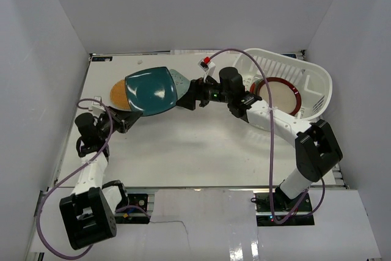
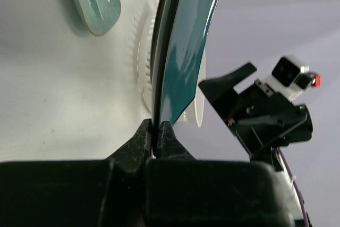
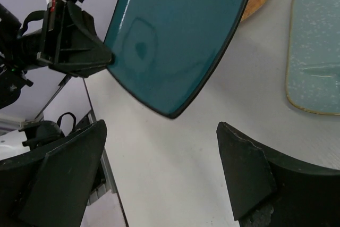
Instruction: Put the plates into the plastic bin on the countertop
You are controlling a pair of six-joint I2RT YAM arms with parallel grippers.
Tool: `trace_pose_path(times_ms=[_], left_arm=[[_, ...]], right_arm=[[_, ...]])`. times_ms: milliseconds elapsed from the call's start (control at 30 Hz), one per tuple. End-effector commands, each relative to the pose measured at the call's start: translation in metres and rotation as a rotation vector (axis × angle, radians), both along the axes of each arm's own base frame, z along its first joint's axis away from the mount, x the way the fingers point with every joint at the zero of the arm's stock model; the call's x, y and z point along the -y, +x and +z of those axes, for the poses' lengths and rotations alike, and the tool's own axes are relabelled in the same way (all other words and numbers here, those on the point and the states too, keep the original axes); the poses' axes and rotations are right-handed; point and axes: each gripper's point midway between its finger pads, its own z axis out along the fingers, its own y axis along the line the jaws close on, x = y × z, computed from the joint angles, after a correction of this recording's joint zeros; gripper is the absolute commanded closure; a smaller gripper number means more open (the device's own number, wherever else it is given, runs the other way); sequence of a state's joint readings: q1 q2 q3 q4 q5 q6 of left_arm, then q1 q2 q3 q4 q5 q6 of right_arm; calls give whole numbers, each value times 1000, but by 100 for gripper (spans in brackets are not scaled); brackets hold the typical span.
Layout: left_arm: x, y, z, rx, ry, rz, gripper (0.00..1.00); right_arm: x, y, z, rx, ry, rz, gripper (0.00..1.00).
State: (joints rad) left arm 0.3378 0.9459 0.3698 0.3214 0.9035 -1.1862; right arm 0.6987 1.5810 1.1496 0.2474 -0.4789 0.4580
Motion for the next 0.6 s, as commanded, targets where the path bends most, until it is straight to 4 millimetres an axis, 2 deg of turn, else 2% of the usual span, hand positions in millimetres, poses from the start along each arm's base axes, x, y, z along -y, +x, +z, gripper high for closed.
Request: trace_pose_path(times_ms=[0, 67, 200, 300, 333, 367, 400, 500, 533, 567], left_arm=[[23, -1, 50, 188, 69, -136, 100], [29, -1, 53, 199, 75, -166, 100], [44, -3, 64, 236, 67, -232, 100], [55, -5, 64, 239, 61, -279, 100], [58, -5, 65, 243, 61, -293, 100], [64, -8, 65, 244, 61, -319, 100], [66, -7, 64, 244, 68, -329, 100], [72, -6, 62, 232, 81, -356, 100], [73, -6, 63, 225, 83, -363, 100], [76, -6, 62, 228, 88, -373, 95]], right_arm=[[-3, 21, 10, 17, 9, -25, 10], [-3, 28, 8, 13, 7, -37, 10], [2, 39, -12, -26, -18, -84, 10], [2, 41, -13, -42, 11, -85, 7], [1, 41, -14, -57, 24, -81, 1], [0, 41, -9, -48, 49, -73, 2], [0, 40, -11, -62, 59, -67, 7], [1, 37, -3, -85, 132, -42, 36], [2, 38, -1, -89, 148, -46, 57], [4, 38, 3, -100, 165, -51, 68]])
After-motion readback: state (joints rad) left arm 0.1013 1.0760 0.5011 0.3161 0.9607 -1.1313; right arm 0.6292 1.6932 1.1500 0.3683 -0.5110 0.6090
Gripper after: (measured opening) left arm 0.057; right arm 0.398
